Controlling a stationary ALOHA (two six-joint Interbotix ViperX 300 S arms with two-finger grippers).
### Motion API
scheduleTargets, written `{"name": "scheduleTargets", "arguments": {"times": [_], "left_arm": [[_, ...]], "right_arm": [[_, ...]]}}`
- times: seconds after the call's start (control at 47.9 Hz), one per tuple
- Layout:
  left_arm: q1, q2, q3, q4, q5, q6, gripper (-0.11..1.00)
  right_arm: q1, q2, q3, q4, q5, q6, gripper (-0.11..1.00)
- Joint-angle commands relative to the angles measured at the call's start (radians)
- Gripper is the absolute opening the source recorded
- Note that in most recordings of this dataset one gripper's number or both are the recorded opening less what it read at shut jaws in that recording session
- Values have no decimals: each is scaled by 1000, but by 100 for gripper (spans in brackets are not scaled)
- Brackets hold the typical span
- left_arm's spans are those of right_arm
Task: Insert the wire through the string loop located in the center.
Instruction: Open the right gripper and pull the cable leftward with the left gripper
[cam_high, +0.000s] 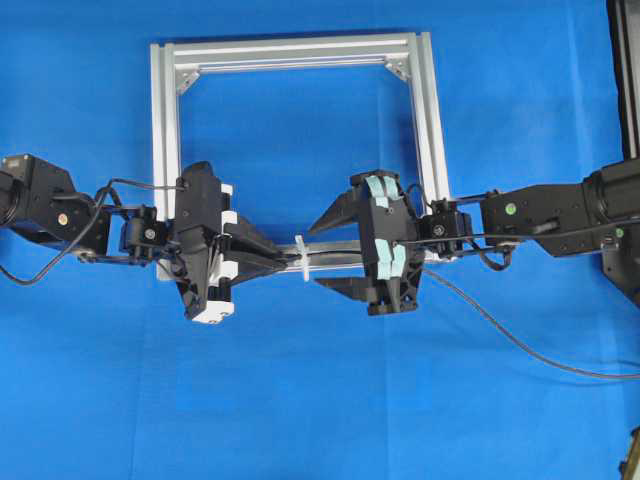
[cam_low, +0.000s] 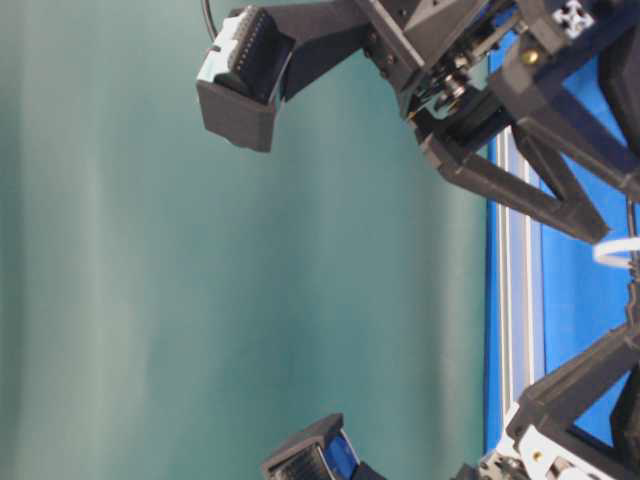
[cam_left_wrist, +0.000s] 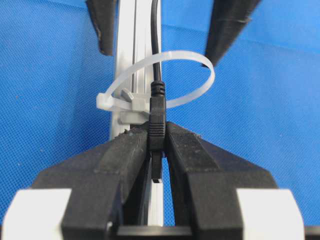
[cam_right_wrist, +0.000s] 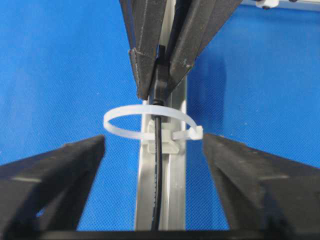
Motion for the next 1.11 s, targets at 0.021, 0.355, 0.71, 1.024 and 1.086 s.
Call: {"name": "scheduleTargets", "arguments": {"times": [0.021, 0.355, 0.71, 1.024, 1.086], "left_arm": [[2, -17, -8, 2, -8, 2, 7], [2, -40, 15, 2, -8, 3, 7], [-15, -179, 179, 2, -17, 3, 7], [-46, -313, 368, 2, -44, -11, 7], [-49, -344, 403, 2, -44, -12, 7]], "right_arm": [[3, -14, -15, -2, -2, 2, 89], [2, -14, -15, -3, 0, 2, 96], [3, -21, -12, -2, 2, 2, 96], [3, -29, -25, -2, 34, 3, 96], [3, -31, -25, -2, 40, 5, 96]]}}
